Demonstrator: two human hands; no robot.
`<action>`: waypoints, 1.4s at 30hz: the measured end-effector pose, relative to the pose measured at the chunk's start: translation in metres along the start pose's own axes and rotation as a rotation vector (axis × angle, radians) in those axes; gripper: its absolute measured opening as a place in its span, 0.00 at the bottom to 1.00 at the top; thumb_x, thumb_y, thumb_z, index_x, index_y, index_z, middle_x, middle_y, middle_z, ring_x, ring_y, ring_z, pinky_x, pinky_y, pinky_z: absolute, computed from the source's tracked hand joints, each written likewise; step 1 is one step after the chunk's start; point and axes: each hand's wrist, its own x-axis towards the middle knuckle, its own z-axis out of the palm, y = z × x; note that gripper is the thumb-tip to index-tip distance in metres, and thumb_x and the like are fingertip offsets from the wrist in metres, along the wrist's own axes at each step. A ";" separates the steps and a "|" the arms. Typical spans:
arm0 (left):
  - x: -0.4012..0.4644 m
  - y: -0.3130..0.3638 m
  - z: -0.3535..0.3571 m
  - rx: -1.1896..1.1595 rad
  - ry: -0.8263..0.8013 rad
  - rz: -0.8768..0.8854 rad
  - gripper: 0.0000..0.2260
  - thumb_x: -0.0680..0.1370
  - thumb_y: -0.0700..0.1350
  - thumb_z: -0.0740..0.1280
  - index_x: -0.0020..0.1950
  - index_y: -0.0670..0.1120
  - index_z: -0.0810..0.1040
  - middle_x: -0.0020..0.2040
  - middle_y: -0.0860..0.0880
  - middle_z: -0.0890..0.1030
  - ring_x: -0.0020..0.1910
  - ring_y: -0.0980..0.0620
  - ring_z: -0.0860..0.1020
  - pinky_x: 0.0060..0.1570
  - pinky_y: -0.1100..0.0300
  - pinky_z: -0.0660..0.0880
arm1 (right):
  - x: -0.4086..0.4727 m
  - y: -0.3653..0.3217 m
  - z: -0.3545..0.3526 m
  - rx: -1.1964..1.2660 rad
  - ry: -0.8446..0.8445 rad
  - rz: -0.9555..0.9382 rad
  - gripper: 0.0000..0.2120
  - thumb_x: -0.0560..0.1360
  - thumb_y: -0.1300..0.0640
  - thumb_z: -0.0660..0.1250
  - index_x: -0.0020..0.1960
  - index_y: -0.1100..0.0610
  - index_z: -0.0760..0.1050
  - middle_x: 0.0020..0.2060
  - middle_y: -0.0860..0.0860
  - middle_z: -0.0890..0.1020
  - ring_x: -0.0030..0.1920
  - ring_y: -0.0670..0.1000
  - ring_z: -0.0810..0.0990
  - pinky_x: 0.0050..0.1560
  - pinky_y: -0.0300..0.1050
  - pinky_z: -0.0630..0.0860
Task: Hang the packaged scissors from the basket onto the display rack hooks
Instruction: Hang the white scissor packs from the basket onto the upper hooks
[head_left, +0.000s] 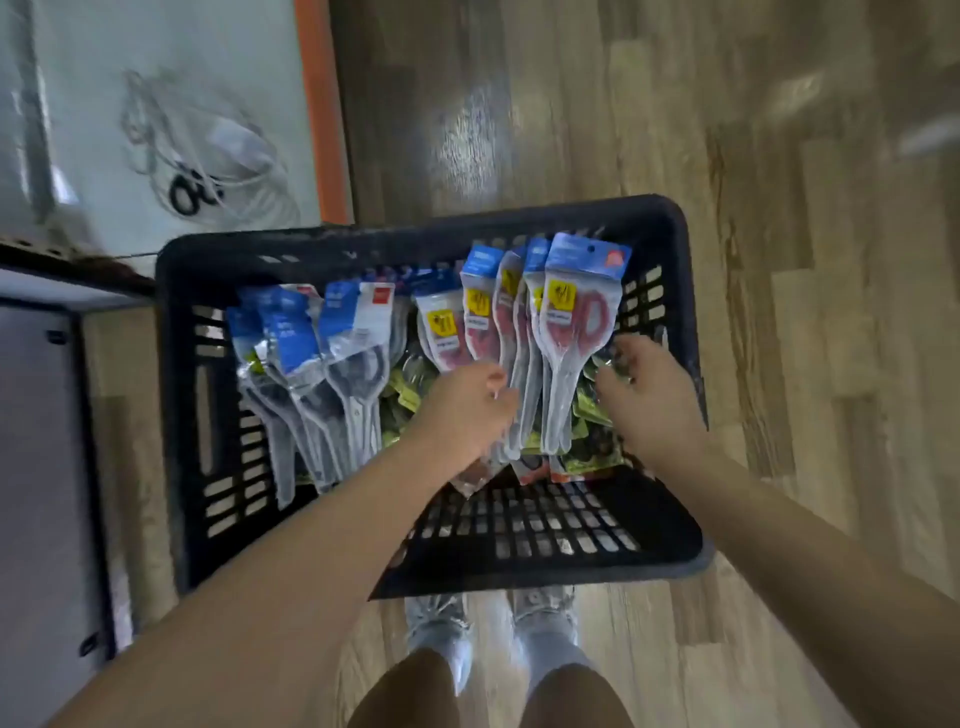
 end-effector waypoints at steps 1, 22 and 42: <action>0.013 0.002 0.004 -0.049 0.024 -0.005 0.16 0.80 0.44 0.61 0.67 0.42 0.72 0.64 0.45 0.76 0.59 0.49 0.75 0.56 0.60 0.69 | 0.011 0.005 0.005 0.018 0.025 -0.025 0.12 0.77 0.54 0.61 0.59 0.55 0.73 0.53 0.53 0.78 0.51 0.52 0.76 0.43 0.41 0.67; 0.126 0.030 0.025 -0.444 0.276 -0.149 0.07 0.79 0.47 0.65 0.42 0.48 0.76 0.43 0.49 0.77 0.48 0.49 0.77 0.53 0.53 0.74 | 0.093 0.019 0.029 0.493 0.125 0.221 0.21 0.73 0.53 0.71 0.62 0.57 0.70 0.51 0.48 0.77 0.54 0.49 0.77 0.46 0.38 0.73; 0.109 0.009 0.015 -0.841 0.133 -0.205 0.07 0.73 0.36 0.71 0.45 0.47 0.77 0.47 0.49 0.82 0.54 0.46 0.80 0.60 0.51 0.74 | 0.085 0.025 0.022 0.661 0.016 0.312 0.15 0.75 0.54 0.68 0.61 0.53 0.71 0.52 0.49 0.80 0.53 0.49 0.79 0.58 0.50 0.74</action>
